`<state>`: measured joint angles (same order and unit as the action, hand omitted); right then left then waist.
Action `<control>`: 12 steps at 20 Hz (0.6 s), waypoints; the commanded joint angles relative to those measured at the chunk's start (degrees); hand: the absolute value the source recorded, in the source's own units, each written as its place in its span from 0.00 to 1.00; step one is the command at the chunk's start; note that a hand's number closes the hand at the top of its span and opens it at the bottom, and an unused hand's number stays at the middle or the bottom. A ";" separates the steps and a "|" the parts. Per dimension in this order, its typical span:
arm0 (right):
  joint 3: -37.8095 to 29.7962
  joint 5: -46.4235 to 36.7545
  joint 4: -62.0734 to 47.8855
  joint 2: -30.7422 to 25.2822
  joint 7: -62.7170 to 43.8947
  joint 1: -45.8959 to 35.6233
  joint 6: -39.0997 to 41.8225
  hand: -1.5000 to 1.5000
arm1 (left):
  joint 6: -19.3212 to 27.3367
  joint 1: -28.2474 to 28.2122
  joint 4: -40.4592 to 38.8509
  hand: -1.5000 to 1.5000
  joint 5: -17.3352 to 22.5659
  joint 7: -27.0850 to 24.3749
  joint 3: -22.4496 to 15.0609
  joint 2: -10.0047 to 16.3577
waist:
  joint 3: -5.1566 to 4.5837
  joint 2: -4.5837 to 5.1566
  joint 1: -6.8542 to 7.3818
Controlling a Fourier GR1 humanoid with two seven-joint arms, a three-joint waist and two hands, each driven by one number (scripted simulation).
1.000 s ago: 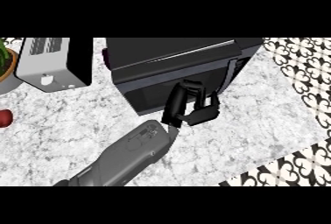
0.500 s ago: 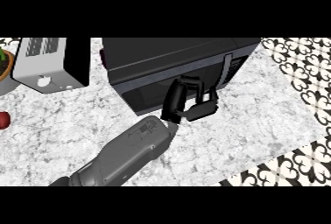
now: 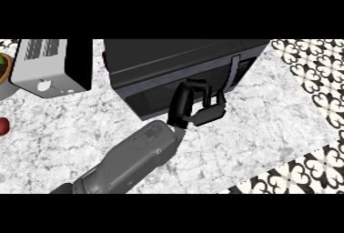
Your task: Pick up the milk, place it into the microwave and close the microwave
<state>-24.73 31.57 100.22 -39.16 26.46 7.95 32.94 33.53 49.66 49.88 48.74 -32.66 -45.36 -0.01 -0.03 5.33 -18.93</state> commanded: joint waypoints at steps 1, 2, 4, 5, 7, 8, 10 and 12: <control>-1.40 0.25 -1.16 -1.84 -0.32 -1.61 -0.09 0.00 | -0.69 4.08 -4.50 1.00 1.52 -0.25 2.12 0.01 | -0.06 0.70 -0.22; -1.41 0.77 -1.78 -1.54 0.00 -1.79 0.13 0.00 | -0.88 4.89 -4.02 1.00 2.00 -0.22 2.20 0.01 | 0.05 0.72 -0.65; -2.27 0.73 -2.42 -2.70 -0.07 -2.06 0.51 0.00 | -0.74 3.99 -4.63 1.00 2.27 -1.76 1.87 0.01 | 0.01 0.66 -0.51; -2.12 1.16 -2.73 -2.71 -0.15 -2.38 0.67 0.00 | -0.92 4.31 -4.55 1.00 2.62 -1.70 1.56 0.01 | 0.04 0.78 -0.67; -2.58 1.28 -3.54 -3.60 -0.38 -2.46 1.16 0.00 | -0.91 4.45 -4.86 1.00 3.30 -2.31 1.76 0.01 | 0.03 0.71 -0.64; -3.30 0.48 -3.16 -5.05 -0.42 -3.58 0.85 0.00 | -0.95 4.51 -4.81 1.00 3.62 -2.22 1.20 0.01 | -0.07 0.70 -0.46; -3.54 -0.81 -3.76 -6.00 -0.70 -3.39 0.90 0.00 | -0.62 4.69 -5.01 1.00 3.89 -3.21 1.04 0.01 | -0.03 0.85 -0.74; -4.06 -0.50 -4.68 -6.56 -0.34 -4.32 1.08 0.00 | -0.88 4.94 -5.32 1.00 4.58 -3.01 0.66 0.01 | 0.09 0.85 -0.38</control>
<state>-27.97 31.54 96.66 -44.13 26.07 4.69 33.70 33.71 50.37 48.76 51.95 -36.59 -46.56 -0.02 0.11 5.49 -19.14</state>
